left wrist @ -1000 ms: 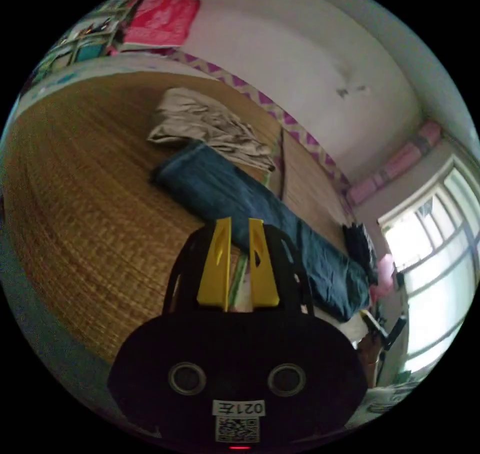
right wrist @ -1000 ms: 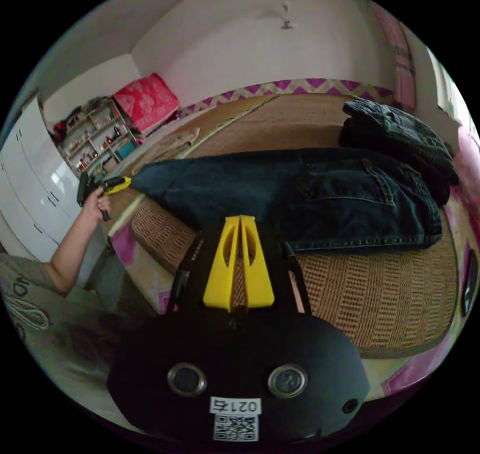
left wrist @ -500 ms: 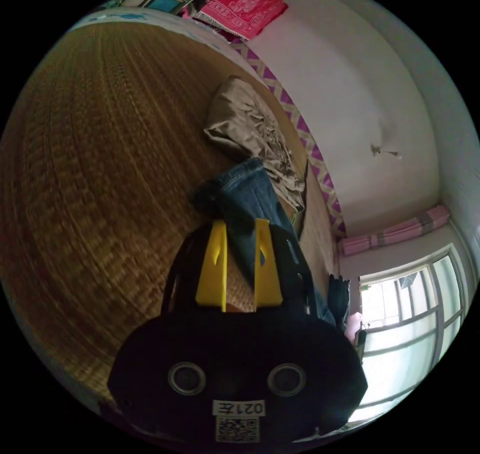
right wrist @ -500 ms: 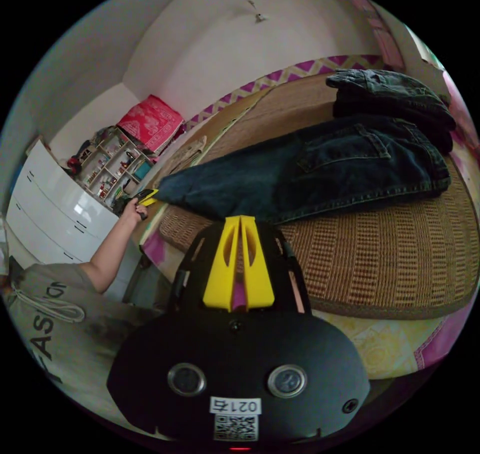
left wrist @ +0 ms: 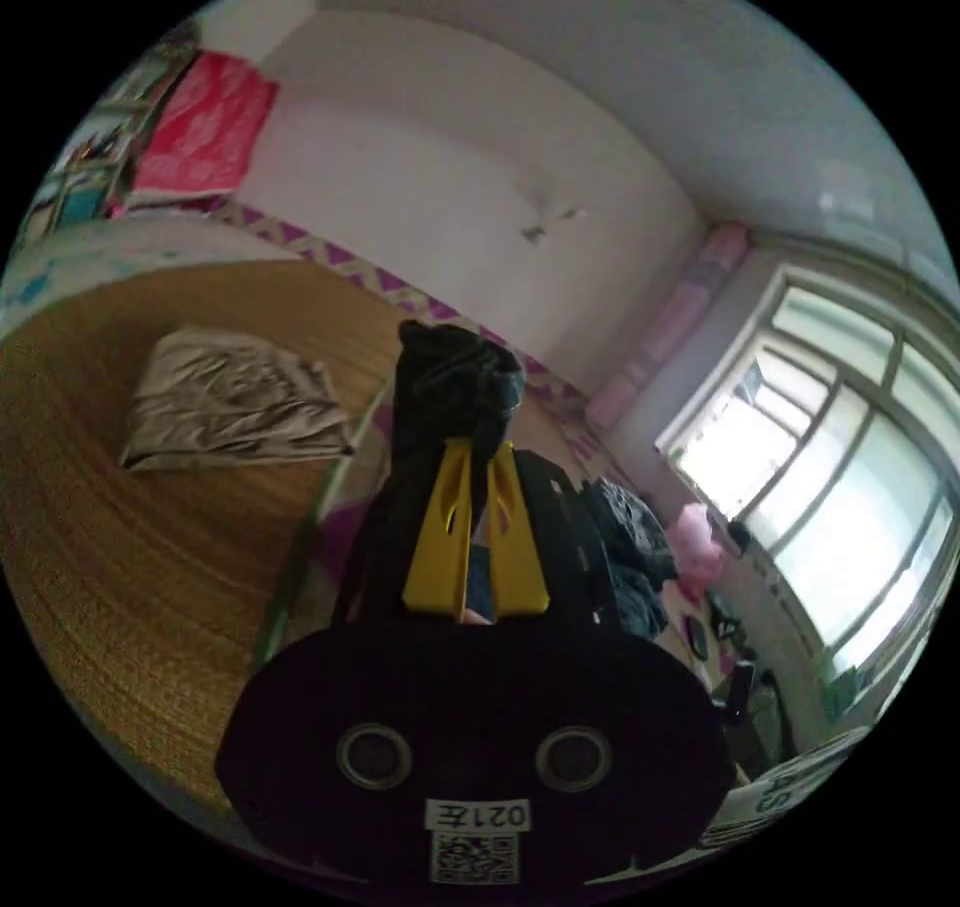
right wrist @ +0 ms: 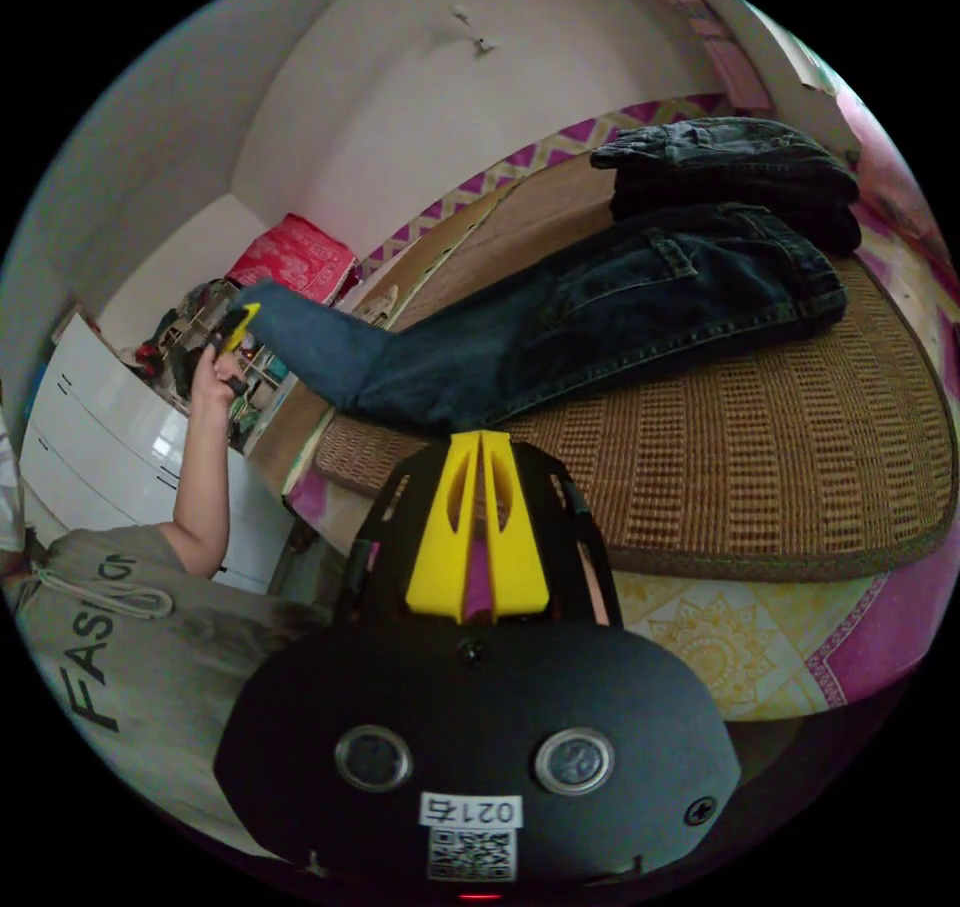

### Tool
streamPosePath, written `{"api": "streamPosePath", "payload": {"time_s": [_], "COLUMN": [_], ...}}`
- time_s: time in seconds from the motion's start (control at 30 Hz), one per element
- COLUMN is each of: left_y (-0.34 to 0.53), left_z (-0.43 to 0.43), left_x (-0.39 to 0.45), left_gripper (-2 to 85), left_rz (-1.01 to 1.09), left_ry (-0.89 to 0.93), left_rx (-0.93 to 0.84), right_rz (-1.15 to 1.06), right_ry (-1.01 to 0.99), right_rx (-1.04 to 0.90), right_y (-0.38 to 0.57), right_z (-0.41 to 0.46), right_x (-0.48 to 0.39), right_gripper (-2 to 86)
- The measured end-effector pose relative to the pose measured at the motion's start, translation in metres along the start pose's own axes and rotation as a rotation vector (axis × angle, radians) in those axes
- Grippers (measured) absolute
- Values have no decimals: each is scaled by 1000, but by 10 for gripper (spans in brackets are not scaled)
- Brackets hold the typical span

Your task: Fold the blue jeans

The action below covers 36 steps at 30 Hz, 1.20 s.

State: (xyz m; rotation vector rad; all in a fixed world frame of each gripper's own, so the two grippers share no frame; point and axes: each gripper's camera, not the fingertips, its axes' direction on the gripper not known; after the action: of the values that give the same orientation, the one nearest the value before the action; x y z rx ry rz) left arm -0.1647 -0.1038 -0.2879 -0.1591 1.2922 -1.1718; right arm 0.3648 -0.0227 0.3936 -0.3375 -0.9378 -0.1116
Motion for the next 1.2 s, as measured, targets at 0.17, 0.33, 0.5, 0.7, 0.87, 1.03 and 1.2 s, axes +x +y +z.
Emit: {"api": "streamPosePath", "payload": {"time_s": [0.17,0.33,0.5,0.7,0.87,1.03,1.2], "left_y": [59,176,222,277,303,272,246], "left_z": [113,238,244,258,234,207,170], "left_x": [154,236,285,346,377,355,299], "left_gripper": [-9,-8,3,41,46,13,-7], "left_rz": [225,475,628,986,1169,843,642], "left_ry": [11,-175,-260,-423,-457,-235,-155], "left_rx": [-214,-524,-455,-419,-208,-323,-354], "right_rz": [24,52,105,113,291,499,690], "right_ry": [-15,-21,-29,12,84,-76,-181], "right_rx": [36,47,61,106,204,262,404], "right_y": [6,17,25,9,-24,-58,-72], "right_z": [-32,-61,-87,-104,-120,-104,-80], "right_x": [25,49,83,111,158,218,249], "right_gripper": [-6,-6,-6,3,88,138,130]}}
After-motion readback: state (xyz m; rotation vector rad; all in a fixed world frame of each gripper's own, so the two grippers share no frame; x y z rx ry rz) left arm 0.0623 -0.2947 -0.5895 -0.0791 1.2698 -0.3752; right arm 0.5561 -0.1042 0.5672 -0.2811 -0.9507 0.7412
